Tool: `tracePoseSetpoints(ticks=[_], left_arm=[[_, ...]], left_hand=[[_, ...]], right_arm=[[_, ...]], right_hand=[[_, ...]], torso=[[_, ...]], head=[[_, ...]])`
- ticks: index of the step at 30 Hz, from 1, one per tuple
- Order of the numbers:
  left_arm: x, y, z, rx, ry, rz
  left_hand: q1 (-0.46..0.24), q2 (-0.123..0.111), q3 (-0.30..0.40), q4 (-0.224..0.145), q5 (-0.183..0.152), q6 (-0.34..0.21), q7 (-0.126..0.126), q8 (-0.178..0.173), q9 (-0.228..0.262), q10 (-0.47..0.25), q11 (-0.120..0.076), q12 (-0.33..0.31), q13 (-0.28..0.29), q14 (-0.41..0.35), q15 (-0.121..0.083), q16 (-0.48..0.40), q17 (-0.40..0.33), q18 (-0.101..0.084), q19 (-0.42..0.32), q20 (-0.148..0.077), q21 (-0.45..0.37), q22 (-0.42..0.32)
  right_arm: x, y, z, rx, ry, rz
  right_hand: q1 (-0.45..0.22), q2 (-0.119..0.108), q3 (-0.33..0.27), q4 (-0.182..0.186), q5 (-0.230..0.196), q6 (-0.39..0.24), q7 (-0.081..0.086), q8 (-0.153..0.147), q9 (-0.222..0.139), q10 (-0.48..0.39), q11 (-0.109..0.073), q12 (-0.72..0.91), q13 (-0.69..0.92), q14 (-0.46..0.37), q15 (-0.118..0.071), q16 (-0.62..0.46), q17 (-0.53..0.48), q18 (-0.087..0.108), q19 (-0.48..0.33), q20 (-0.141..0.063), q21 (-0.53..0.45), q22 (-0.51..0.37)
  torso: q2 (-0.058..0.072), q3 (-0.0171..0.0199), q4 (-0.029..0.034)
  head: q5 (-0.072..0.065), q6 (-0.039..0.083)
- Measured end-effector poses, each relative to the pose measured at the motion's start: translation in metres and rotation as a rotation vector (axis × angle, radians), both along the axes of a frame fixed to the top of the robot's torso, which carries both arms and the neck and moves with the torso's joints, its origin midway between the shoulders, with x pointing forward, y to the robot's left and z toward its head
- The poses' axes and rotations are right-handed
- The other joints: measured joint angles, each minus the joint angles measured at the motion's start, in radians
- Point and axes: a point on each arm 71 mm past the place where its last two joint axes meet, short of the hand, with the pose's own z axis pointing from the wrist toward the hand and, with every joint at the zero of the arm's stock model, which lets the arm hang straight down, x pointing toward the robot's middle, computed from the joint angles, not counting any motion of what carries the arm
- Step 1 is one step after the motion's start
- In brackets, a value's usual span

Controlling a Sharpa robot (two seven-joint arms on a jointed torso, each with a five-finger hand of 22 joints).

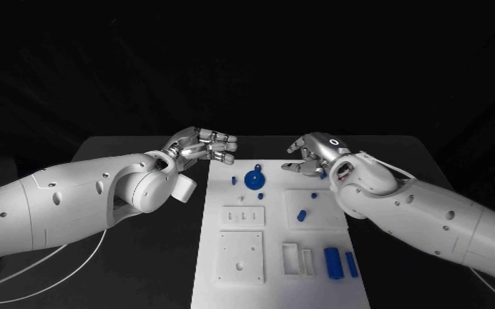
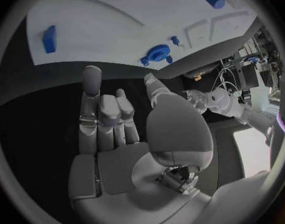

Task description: Assemble the parts on the task board

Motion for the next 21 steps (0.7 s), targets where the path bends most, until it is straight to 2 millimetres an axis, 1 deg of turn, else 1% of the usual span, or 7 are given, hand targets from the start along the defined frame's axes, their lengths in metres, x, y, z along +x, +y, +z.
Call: tracePoseSetpoints(ticks=[2, 3, 4, 10, 13, 17, 21], left_arm=[[0.001, 0.002, 0.000, 0.001, -0.001, 0.005], [0.001, 0.003, 0.000, 0.002, -0.002, 0.008], [0.002, 0.004, 0.000, 0.003, -0.003, 0.011], [0.005, 0.010, 0.000, 0.008, -0.009, 0.027], [0.006, 0.012, 0.000, 0.010, -0.011, 0.032], [0.008, 0.013, 0.000, 0.011, -0.014, 0.036], [0.008, 0.015, -0.001, 0.012, -0.015, 0.040]], left_hand=[[0.000, 0.000, 0.003, -0.003, 0.005, 0.000, 0.000, 0.000, 0.000, 0.000, 0.000, 0.000, 0.000, 0.000, 0.000, 0.000, 0.000, 0.000, 0.000, 0.000, 0.000, 0.000], [0.000, 0.000, 0.004, -0.004, 0.006, 0.000, 0.000, 0.000, 0.000, 0.000, 0.000, 0.000, 0.000, 0.000, 0.000, 0.000, 0.000, 0.000, 0.000, 0.000, 0.000, 0.000], [0.000, 0.000, 0.004, -0.004, 0.006, 0.000, 0.000, 0.000, 0.000, 0.000, 0.000, 0.000, 0.000, 0.000, 0.000, 0.000, 0.000, 0.000, 0.000, 0.000, 0.000, 0.000], [0.000, 0.000, 0.006, -0.006, 0.006, 0.000, 0.000, 0.000, 0.000, 0.000, 0.000, 0.000, 0.000, 0.000, 0.000, 0.000, 0.000, 0.000, 0.000, 0.000, 0.005, 0.000], [0.000, 0.000, 0.006, -0.006, 0.006, 0.000, 0.000, 0.000, 0.000, 0.000, 0.000, 0.000, 0.000, 0.000, 0.000, 0.000, 0.000, 0.000, 0.000, 0.000, 0.005, 0.000], [0.000, 0.000, 0.006, -0.006, 0.006, 0.000, 0.000, 0.000, 0.000, 0.000, 0.000, 0.000, 0.000, 0.000, 0.000, 0.000, 0.000, 0.000, 0.000, 0.000, 0.005, 0.000], [0.000, 0.000, 0.012, -0.012, 0.006, 0.000, 0.000, 0.000, 0.000, 0.000, 0.000, 0.000, 0.000, 0.000, 0.000, 0.000, -0.001, 0.000, -0.002, -0.002, 0.015, 0.003]], right_arm=[[0.002, -0.018, 0.003, 0.036, 0.020, -0.006], [0.004, -0.031, 0.005, 0.063, 0.035, -0.011], [0.005, -0.041, 0.006, 0.083, 0.047, -0.015], [0.011, -0.093, 0.003, 0.183, 0.130, -0.039], [0.013, -0.112, 0.000, 0.209, 0.158, -0.053], [0.017, -0.131, -0.006, 0.234, 0.190, -0.071], [0.018, -0.138, -0.011, 0.249, 0.214, -0.075]], right_hand=[[0.058, 0.053, -0.156, -0.057, 0.096, -0.002, 0.002, 0.000, 0.000, -0.005, -0.001, 0.000, -0.004, -0.001, -0.001, -0.006, -0.001, -0.001, 0.000, 0.000, -0.009, 0.002], [0.087, 0.077, -0.196, -0.105, 0.120, -0.002, 0.002, 0.000, 0.000, -0.012, 0.001, -0.002, -0.009, -0.008, -0.002, -0.015, -0.006, -0.001, 0.000, 0.000, -0.016, 0.007], [0.098, 0.085, -0.202, -0.135, 0.134, -0.002, 0.002, 0.000, 0.000, -0.018, 0.001, -0.005, -0.012, -0.012, -0.002, -0.020, -0.010, -0.001, 0.000, 0.000, -0.021, 0.010], [0.133, 0.097, -0.159, -0.286, 0.221, -0.009, 0.005, 0.000, 0.000, -0.039, -0.007, -0.015, -0.029, -0.026, -0.006, -0.033, -0.022, -0.005, 0.000, 0.000, -0.039, 0.031], [0.127, 0.103, -0.135, -0.330, 0.236, -0.013, 0.002, 0.000, 0.000, -0.043, -0.010, -0.015, -0.031, -0.026, -0.006, -0.033, -0.023, -0.005, 0.000, 0.000, -0.046, 0.045], [0.125, 0.105, -0.113, -0.358, 0.239, -0.010, 0.000, 0.000, 0.000, -0.043, -0.010, -0.015, -0.032, -0.029, -0.009, -0.037, -0.023, -0.005, 0.000, 0.000, -0.051, 0.058], [0.125, 0.105, -0.103, -0.368, 0.239, -0.014, 0.003, 0.000, 0.000, -0.043, -0.010, -0.015, -0.033, -0.029, -0.009, -0.037, -0.023, -0.005, 0.000, 0.000, -0.057, 0.067]], torso=[[-0.001, 0.0010, -0.0035], [-0.002, 0.0018, -0.0050], [-0.002, 0.0025, -0.0063], [-0.006, 0.0085, -0.0138], [-0.007, 0.0113, -0.0169], [-0.008, 0.0144, -0.0188], [-0.007, 0.0160, -0.0187]], head=[[-0.002, 0.003], [-0.003, 0.004], [-0.004, 0.006], [-0.013, 0.012], [-0.016, 0.013], [-0.018, 0.017], [-0.018, 0.020]])
